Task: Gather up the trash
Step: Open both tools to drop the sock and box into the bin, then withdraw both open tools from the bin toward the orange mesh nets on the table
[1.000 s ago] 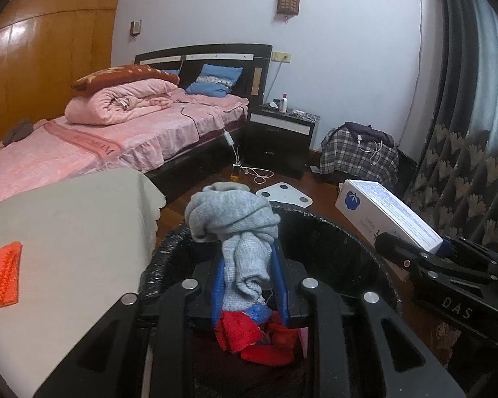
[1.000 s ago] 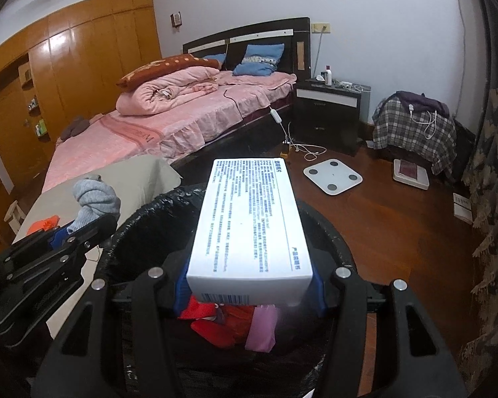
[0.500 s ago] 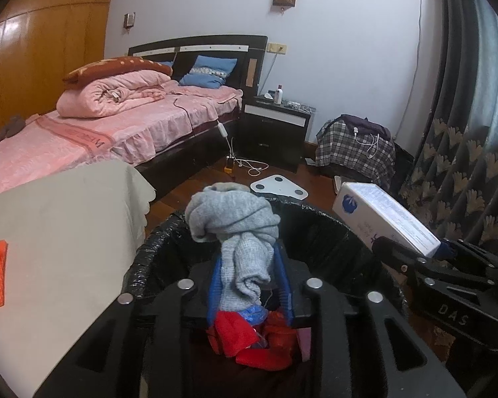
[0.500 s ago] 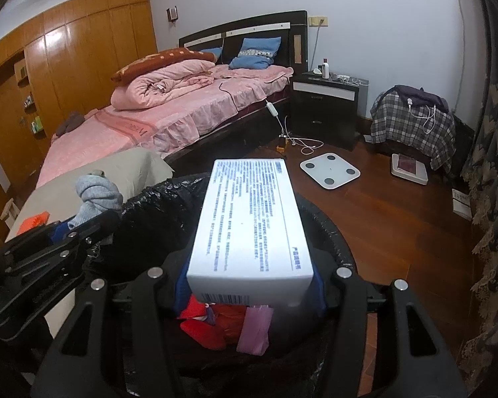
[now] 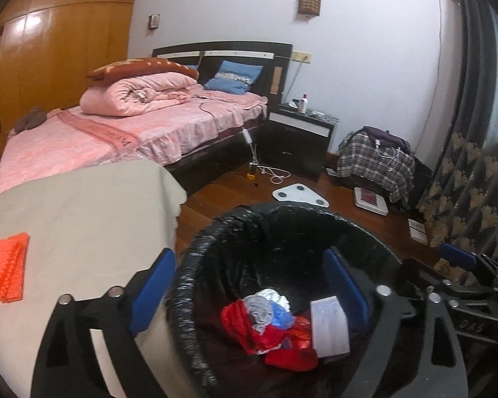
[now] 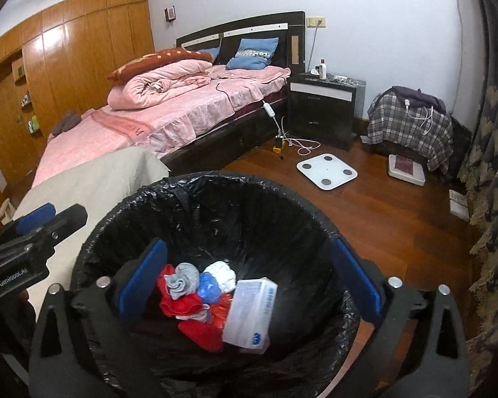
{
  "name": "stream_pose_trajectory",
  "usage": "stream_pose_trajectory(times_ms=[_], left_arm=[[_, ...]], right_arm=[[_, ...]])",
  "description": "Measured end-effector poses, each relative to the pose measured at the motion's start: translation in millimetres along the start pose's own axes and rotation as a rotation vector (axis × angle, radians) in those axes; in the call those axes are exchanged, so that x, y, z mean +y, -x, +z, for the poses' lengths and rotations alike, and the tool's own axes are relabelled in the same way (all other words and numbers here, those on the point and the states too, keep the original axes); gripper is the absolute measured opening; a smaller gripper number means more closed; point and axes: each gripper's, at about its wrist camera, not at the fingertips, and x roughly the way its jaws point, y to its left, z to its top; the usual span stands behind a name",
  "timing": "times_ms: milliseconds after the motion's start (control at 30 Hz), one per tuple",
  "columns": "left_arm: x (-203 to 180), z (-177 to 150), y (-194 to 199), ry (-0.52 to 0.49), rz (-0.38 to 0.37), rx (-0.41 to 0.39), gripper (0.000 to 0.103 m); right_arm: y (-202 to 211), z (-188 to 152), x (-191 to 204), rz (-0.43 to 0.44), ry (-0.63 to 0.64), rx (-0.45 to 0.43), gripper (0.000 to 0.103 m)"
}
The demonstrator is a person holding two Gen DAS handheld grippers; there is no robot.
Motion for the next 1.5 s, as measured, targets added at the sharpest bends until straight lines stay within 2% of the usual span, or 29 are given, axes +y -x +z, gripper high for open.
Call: stream_pose_trajectory(times_ms=[133,733,967,1233,1500], left_arm=[[8.0,-0.6,6.0,0.001,0.024,-0.002,0.097],[28.2,-1.9,35.7,0.020,0.062,-0.027,0.097],[46.9,-2.0,49.5,0.035,0.091,-0.044,0.097],[95.7,-8.1,69.4,0.078,0.180,-0.058,0.097],[178.5,-21.2,86.2,0.126,0.343,-0.052,0.097]], right_arm=[[3.2,3.7,4.7,0.011,0.009,-0.006,0.098],[15.6,9.4,40.2,0.062,0.047,-0.019,0.098],[16.4,10.8,67.7,0.092,0.089,-0.010,0.098],[11.9,15.4,109.4,0.145,0.126,-0.021,0.098],[-5.1,19.9,170.3,0.227,0.177,-0.016,0.098]])
